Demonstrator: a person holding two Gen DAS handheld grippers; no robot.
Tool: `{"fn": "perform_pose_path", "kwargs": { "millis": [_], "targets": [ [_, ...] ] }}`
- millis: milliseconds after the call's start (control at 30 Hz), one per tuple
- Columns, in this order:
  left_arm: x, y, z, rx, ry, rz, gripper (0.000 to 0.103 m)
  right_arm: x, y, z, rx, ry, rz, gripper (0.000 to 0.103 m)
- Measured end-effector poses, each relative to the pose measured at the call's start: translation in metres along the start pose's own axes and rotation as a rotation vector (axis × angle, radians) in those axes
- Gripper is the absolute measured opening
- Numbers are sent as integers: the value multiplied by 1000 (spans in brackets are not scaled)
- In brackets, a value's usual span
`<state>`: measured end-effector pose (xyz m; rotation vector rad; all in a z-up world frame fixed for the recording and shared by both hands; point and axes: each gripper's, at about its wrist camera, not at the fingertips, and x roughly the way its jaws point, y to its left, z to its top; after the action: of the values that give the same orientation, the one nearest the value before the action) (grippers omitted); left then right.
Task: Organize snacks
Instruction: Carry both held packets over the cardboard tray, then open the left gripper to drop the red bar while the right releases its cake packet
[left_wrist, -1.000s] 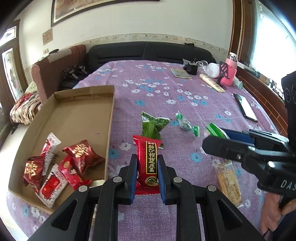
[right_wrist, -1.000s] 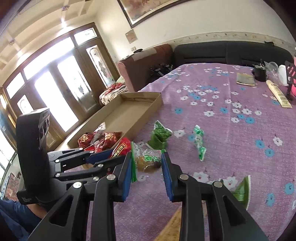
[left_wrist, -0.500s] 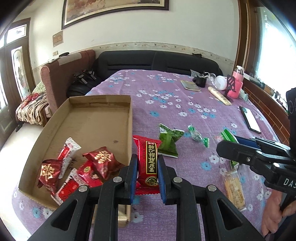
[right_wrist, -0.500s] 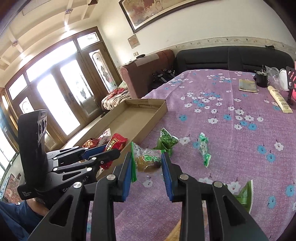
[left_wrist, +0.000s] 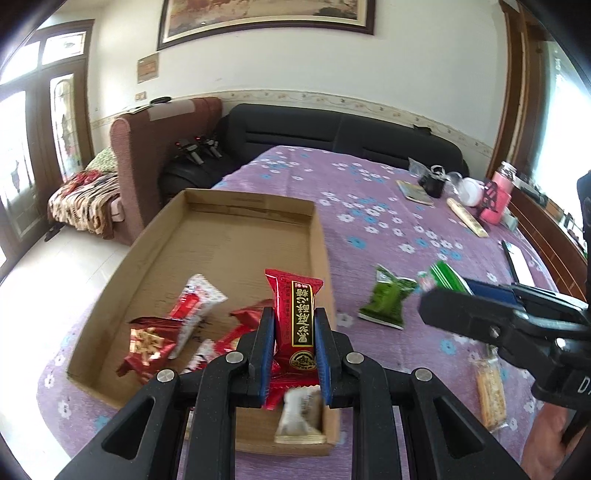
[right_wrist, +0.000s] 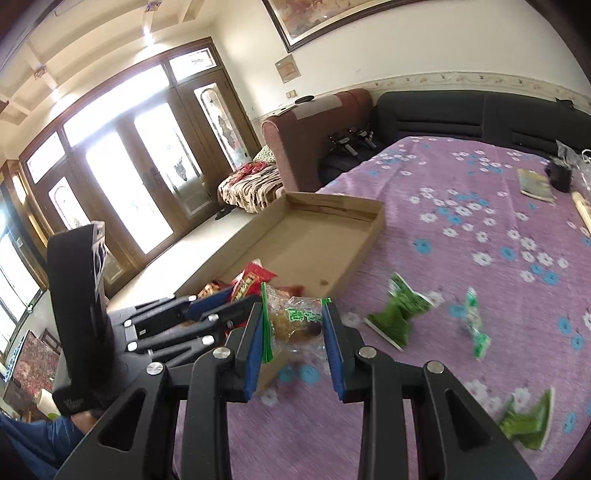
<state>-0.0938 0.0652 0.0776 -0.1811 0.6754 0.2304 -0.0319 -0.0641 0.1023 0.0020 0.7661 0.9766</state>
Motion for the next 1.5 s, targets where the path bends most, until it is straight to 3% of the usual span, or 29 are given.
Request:
{"fn": "perform_pose_path", "kwargs": {
  "millis": [233,433,767,1500],
  "targets": [
    [8,30,-1,-56,-4,79,20,47,5,17,166,10,65,30],
    [20,48,-7,-84,-1,138,21,62,7,9,149,18,81,30],
    [42,67,-12,-144,45,122,21,83,17,-1,71,60,60,30],
    [40,63,-14,-126,35,108,21,95,24,-20,11,92,50,33]
  ]
}}
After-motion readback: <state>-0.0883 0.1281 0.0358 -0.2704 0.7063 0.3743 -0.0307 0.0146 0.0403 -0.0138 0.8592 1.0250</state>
